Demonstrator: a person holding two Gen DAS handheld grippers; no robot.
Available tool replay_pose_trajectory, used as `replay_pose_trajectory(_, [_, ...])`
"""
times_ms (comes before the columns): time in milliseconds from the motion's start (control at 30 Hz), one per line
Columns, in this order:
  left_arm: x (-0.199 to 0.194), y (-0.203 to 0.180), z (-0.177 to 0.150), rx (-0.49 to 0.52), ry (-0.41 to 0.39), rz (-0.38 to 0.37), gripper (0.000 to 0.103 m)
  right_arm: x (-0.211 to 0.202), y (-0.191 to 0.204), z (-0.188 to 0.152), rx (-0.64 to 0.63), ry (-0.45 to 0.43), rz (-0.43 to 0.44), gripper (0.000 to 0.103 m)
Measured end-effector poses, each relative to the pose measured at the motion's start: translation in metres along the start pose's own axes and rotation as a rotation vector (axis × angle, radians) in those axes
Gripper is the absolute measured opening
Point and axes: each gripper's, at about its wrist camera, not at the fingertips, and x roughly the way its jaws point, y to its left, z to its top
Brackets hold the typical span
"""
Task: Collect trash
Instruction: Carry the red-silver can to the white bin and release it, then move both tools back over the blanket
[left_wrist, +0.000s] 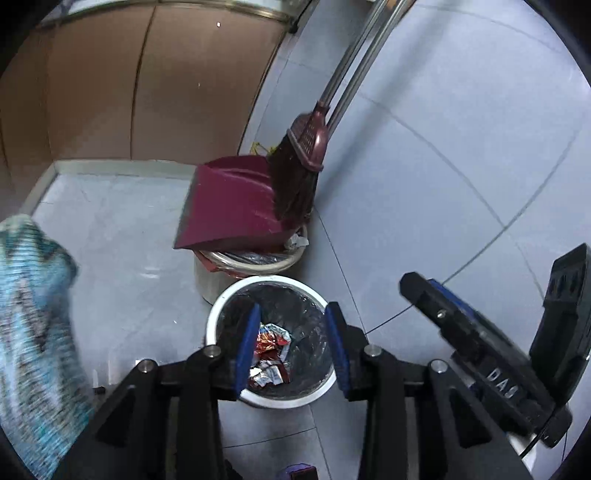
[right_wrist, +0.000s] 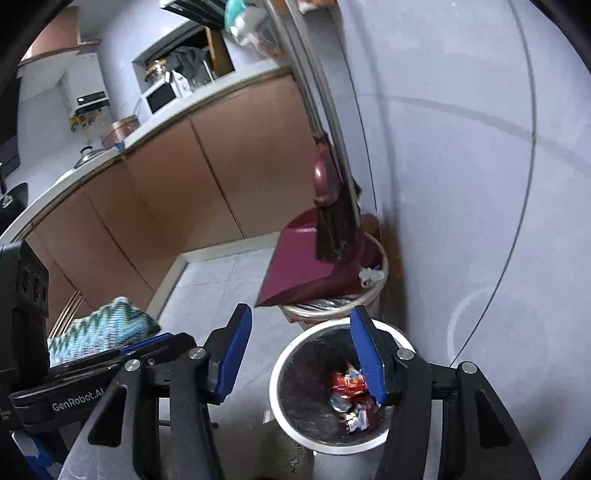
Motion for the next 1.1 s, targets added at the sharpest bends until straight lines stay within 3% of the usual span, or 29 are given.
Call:
replay_pose_trajectory(433, [-0.184,0.0,-0.04,0.04,-0.25,0.078,0.036,-0.153,0.096,0.005,-0.154,-0.178,0.105,0.068])
replay_pose_trajectory(467, [-0.196,0.003,-0.044,0.041,-0.263,0.089,0.039,-0.165,0.106,0.002,-0.168,-0.185,0.123,0.07])
replay_pose_trajectory(533, [-0.226,0.01,-0.055,0.041,-0.293,0.122,0.057,-0.181,0.121,-0.005,-0.187,-0.192,0.152,0.071])
replay_pose_trajectory(567, [-0.235,0.012,-0.06,0.041,-0.303,0.134,0.058,-0.189,0.129,-0.008,-0.2,-0.194,0.168,0.071])
replay_pose_trajectory(867, [-0.324,0.055,-0.116,0.004,-0.361,0.216,0.058,-0.237,0.184,-0.034,-0.272,-0.206,0.281,0.071])
replay_pose_trajectory(1100, [-0.37,0.109,-0.158,-0.072,-0.39,0.288,0.058,-0.248,0.214,-0.045,-0.329,-0.196,0.327,0.071])
